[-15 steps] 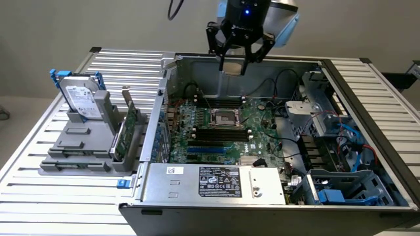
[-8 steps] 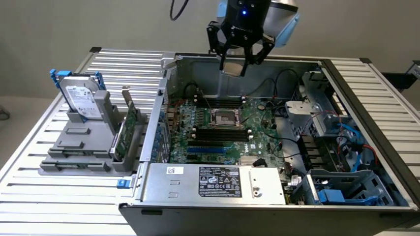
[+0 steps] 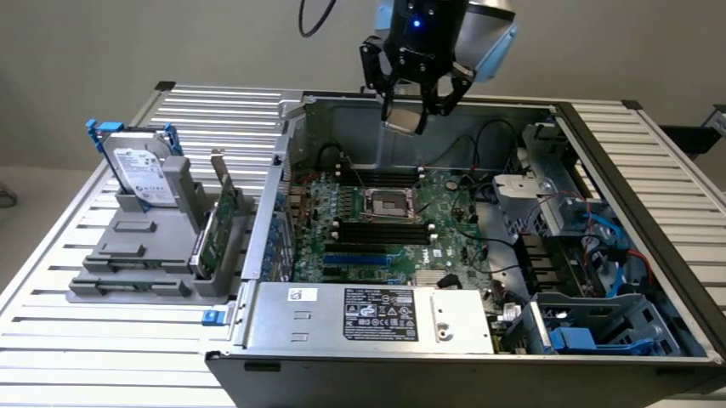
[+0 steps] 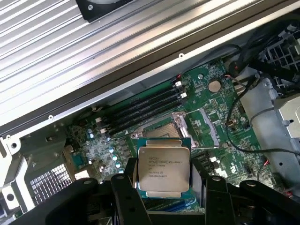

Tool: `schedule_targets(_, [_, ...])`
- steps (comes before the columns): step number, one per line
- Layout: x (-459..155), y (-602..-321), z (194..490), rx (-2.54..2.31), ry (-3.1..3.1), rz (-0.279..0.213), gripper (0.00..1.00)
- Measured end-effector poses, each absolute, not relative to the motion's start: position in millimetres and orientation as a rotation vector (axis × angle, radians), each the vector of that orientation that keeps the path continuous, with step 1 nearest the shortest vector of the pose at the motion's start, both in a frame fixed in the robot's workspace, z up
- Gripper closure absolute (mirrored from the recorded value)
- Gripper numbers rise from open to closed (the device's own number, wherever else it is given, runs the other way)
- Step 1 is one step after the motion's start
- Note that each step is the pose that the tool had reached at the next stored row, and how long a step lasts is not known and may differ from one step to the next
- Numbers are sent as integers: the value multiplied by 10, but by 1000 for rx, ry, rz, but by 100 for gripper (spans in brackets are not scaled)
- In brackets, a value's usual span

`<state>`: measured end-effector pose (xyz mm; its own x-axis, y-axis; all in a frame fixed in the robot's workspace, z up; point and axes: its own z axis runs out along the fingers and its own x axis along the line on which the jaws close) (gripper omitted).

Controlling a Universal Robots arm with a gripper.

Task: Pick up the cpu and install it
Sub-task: 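Place the cpu into insertion slot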

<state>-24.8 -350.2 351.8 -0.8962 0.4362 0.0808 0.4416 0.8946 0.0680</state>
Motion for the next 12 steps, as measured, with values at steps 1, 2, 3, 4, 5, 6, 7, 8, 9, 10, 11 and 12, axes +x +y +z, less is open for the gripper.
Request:
schedule_targets(1, [-248, -3502, 3515, -722, -2990, -131, 45])
schedule_targets(2, [-248, -3503, 3512, -749, -2984, -132, 45])
schedule_targets(3, [-248, -3503, 3510, -776, -2978, -133, 45])
schedule_targets(4, [-248, -3503, 3508, -803, -2972, -134, 45])
schedule_targets(5, [-248, -3502, 3505, -831, -2965, -135, 45])
schedule_targets(6, [-248, -3502, 3503, -858, -2958, -136, 45])
schedule_targets(7, [-248, -3502, 3502, -885, -2951, -137, 45])
schedule_targets(8, [-248, -3502, 3500, -913, -2943, -138, 45])
schedule_targets(9, [-248, -3502, 3498, -940, -2935, -138, 45])
schedule_targets(10, [-248, -3502, 3496, -967, -2928, -139, 45])
schedule_targets(11, [-248, -3502, 3495, -993, -2920, -140, 45])
schedule_targets(12, [-248, -3502, 3493, -1020, -2911, -141, 45])
